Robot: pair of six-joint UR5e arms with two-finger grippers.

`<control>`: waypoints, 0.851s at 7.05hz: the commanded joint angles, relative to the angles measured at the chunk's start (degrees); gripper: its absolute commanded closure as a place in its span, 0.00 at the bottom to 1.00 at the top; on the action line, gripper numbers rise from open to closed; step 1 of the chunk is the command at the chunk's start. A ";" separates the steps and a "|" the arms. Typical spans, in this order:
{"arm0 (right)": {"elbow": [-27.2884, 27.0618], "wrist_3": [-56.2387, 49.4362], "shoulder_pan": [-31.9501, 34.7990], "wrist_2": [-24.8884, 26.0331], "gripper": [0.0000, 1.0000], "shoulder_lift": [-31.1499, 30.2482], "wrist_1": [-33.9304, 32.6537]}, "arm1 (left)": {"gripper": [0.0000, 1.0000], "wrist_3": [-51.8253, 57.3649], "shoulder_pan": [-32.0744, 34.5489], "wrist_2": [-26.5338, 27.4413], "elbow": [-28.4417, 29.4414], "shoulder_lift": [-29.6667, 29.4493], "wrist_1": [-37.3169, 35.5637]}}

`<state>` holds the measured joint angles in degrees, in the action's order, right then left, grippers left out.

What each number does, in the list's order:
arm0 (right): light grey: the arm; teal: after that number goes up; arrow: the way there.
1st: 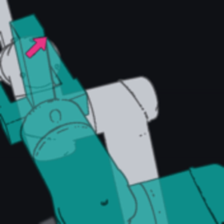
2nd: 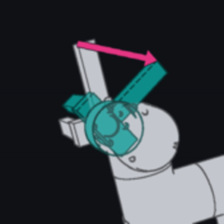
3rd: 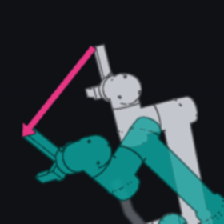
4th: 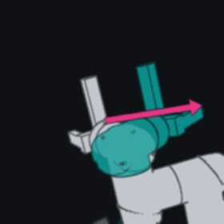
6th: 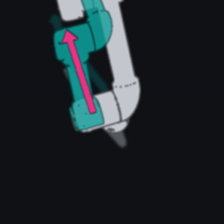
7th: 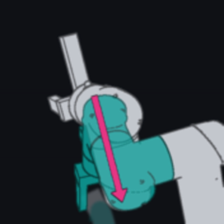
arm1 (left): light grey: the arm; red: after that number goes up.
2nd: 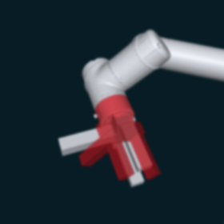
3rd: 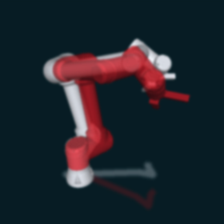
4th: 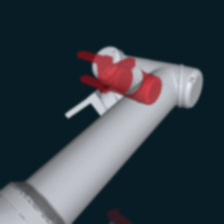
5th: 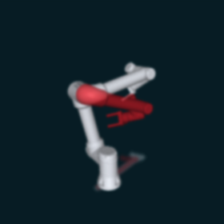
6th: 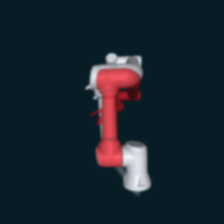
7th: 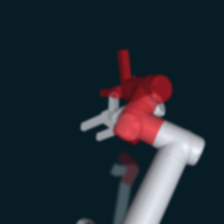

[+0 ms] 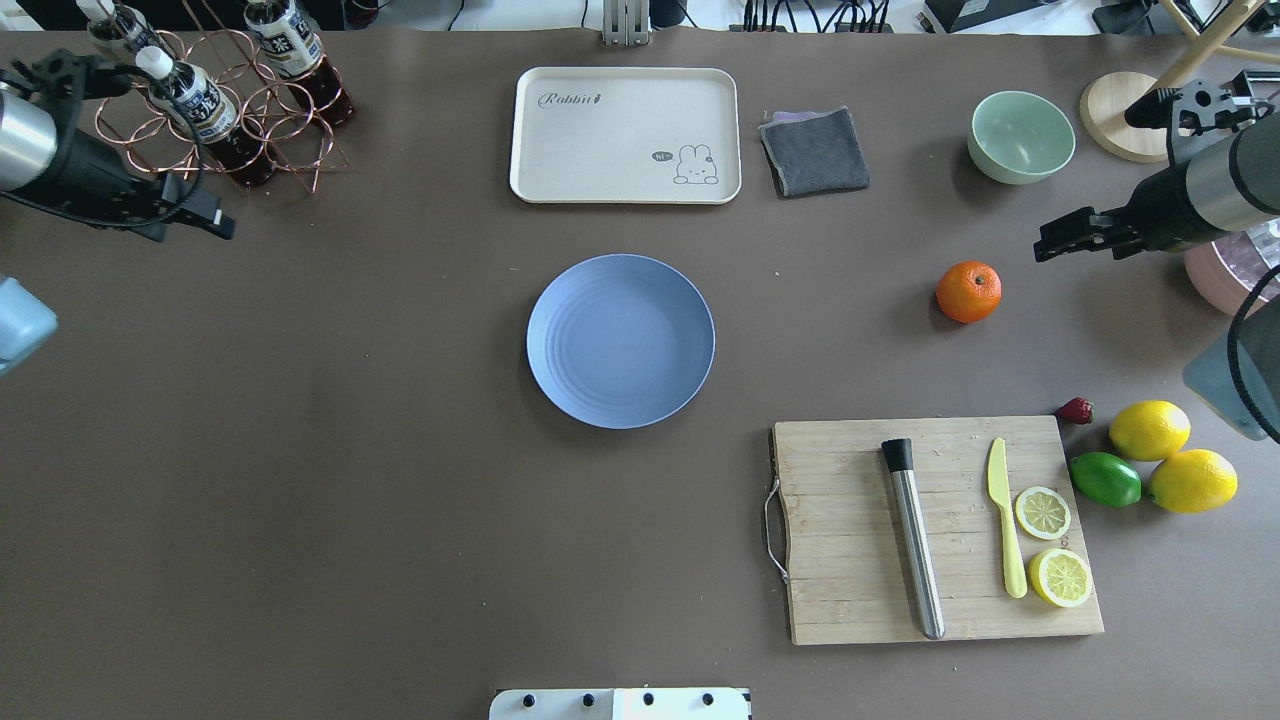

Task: Pick orange to plate
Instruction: 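Lower the right gripper onto the orange tangerine and grasp it while the left arm withdraws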

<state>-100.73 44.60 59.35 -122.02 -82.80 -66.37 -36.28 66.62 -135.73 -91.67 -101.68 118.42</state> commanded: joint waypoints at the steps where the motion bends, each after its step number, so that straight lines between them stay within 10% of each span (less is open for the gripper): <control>1: 0.80 0.84 -1.52 0.74 0.00 0.98 -0.07 | 0.02 30.96 13.04 -2.17 -0.44 3.33 -17.95; 3: 3.07 1.45 -2.04 0.74 0.00 4.37 -3.03 | 0.02 52.18 20.10 -1.83 0.35 4.03 -32.84; 6: 8.42 3.30 -7.39 5.57 0.01 11.25 -10.36 | 0.02 53.50 22.24 -2.61 -0.35 5.79 -34.84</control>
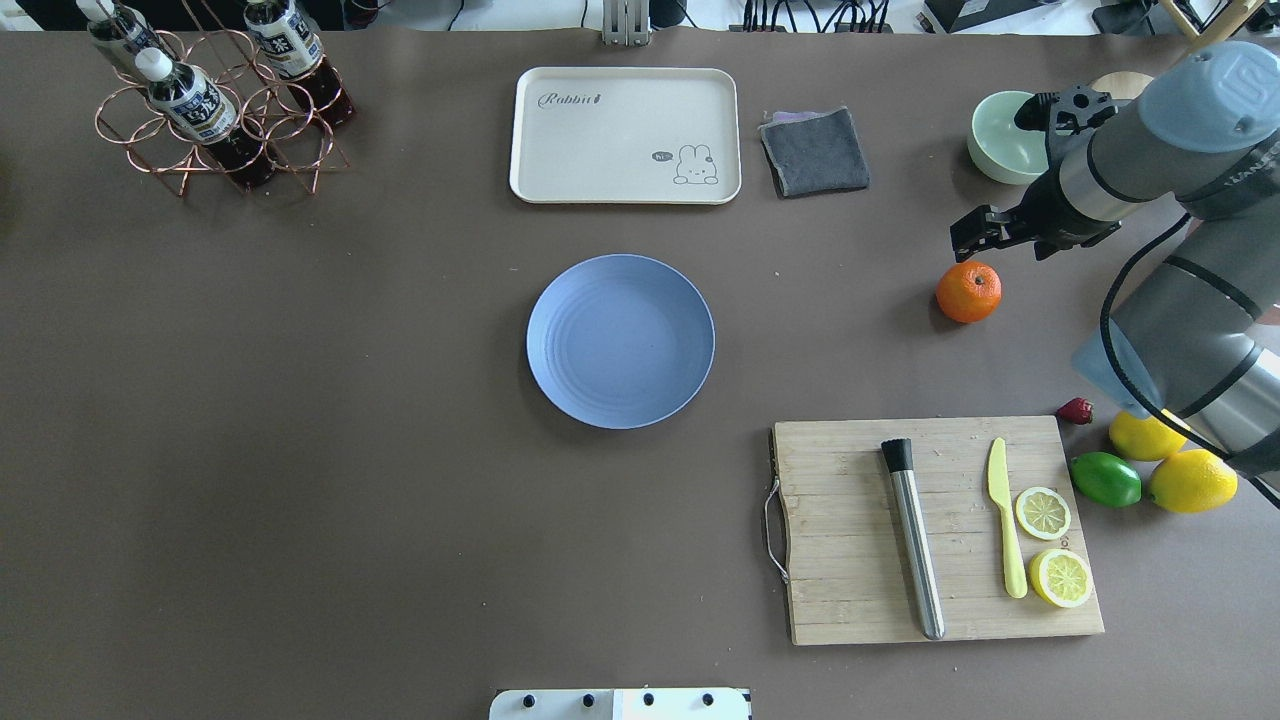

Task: Pick orange to plate
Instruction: 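Lower the right gripper onto the orange tangerine and grasp it while the left arm withdraws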

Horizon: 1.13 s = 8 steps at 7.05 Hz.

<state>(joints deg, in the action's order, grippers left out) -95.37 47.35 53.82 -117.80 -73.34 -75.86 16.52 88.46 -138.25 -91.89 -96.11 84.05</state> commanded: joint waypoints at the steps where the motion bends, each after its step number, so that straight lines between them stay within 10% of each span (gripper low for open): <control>1: 4.57 0.46 -2.05 1.34 0.01 1.89 0.69 | 0.02 0.70 0.49 -0.09 -0.48 0.23 -0.46; 8: 10.03 0.46 -3.99 1.34 0.07 1.62 6.16 | 0.02 0.70 0.49 -2.64 -0.57 0.23 -0.38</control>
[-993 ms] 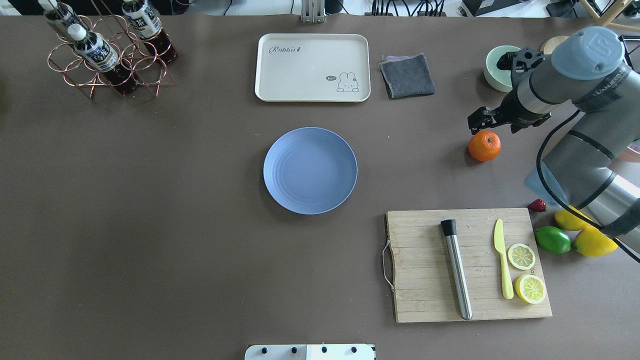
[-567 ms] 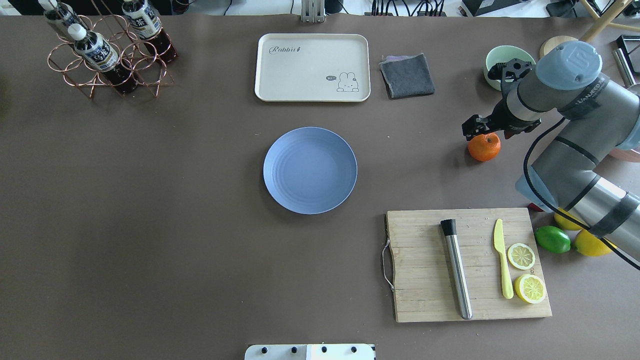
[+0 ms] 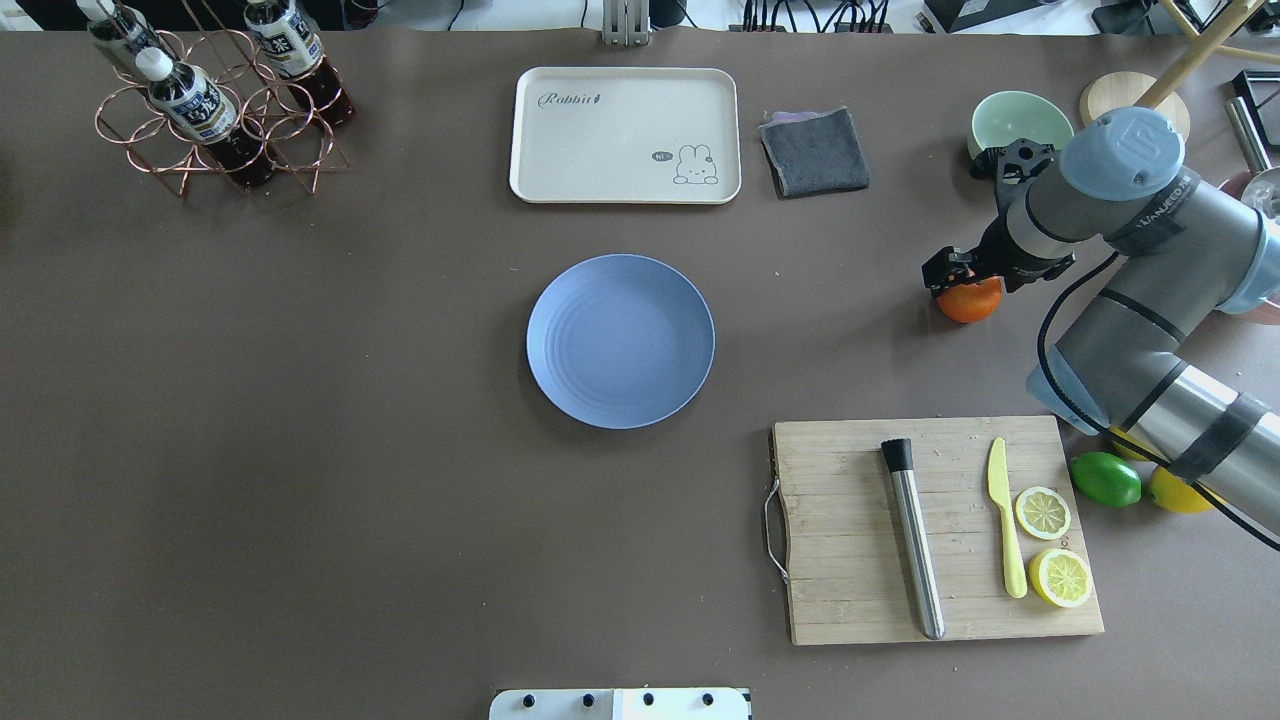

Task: Pick orange to plate
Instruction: 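Lower the right gripper onto the orange tangerine and grasp it while the left arm withdraws, then carry the tangerine with the right gripper over the blue plate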

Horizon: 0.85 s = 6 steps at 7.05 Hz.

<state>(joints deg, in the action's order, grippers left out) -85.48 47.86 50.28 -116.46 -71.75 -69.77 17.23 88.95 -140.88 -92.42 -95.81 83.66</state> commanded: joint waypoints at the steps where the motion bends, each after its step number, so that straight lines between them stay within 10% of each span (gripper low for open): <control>1: 0.05 0.12 -0.62 -0.09 0.36 0.12 0.16 | 0.02 0.00 0.00 -0.01 -0.04 -0.16 0.01; 2: -0.04 -0.05 -0.71 -0.17 0.82 0.29 0.16 | 0.02 -0.09 0.00 -0.01 -0.04 -0.16 0.01; 3: -0.82 0.21 -0.89 -0.09 1.00 0.73 0.16 | 0.02 0.00 0.00 -0.01 -0.04 -0.16 0.01; 6: -0.75 13.86 -5.87 1.39 1.00 11.84 -5.68 | 0.02 0.00 0.00 -0.01 -0.04 -0.08 0.01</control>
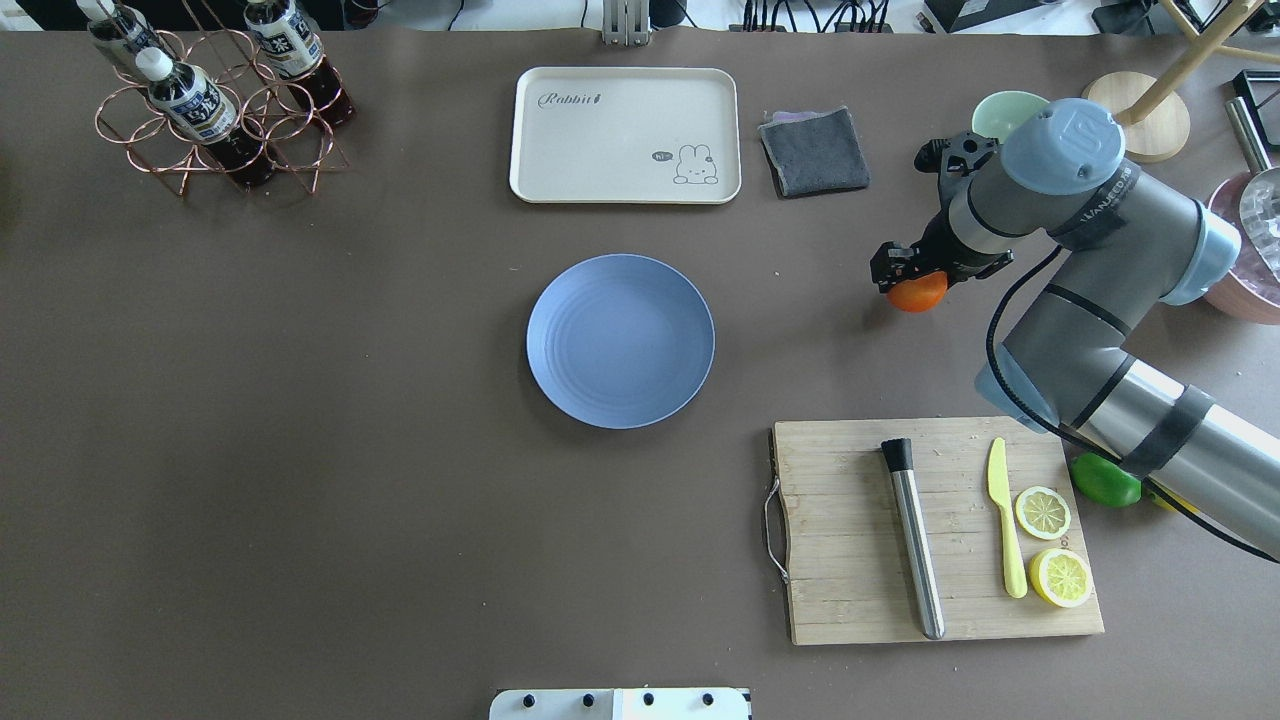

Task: Pick orange to plate
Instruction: 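Carry the tangerine with the right gripper over the blue plate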

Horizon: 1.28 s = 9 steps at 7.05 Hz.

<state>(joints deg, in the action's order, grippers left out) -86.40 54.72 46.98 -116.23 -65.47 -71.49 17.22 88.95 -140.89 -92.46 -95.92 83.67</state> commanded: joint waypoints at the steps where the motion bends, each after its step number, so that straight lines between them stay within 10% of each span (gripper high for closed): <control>1: 0.70 11.42 -5.99 5.44 1.00 12.15 -12.10 | 0.02 0.00 0.00 0.09 0.09 0.12 0.00; 5: 9.82 24.37 -15.14 11.89 1.00 26.17 -14.91 | 0.02 0.00 0.09 0.00 0.09 0.38 0.00; 9: 10.11 27.01 -19.55 14.62 1.00 27.06 -14.82 | 0.02 0.00 0.09 0.00 0.18 2.58 4.39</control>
<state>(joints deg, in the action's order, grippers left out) -76.40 81.17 28.42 -101.98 -38.92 -86.32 17.24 89.03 -140.89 -92.41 -93.71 86.63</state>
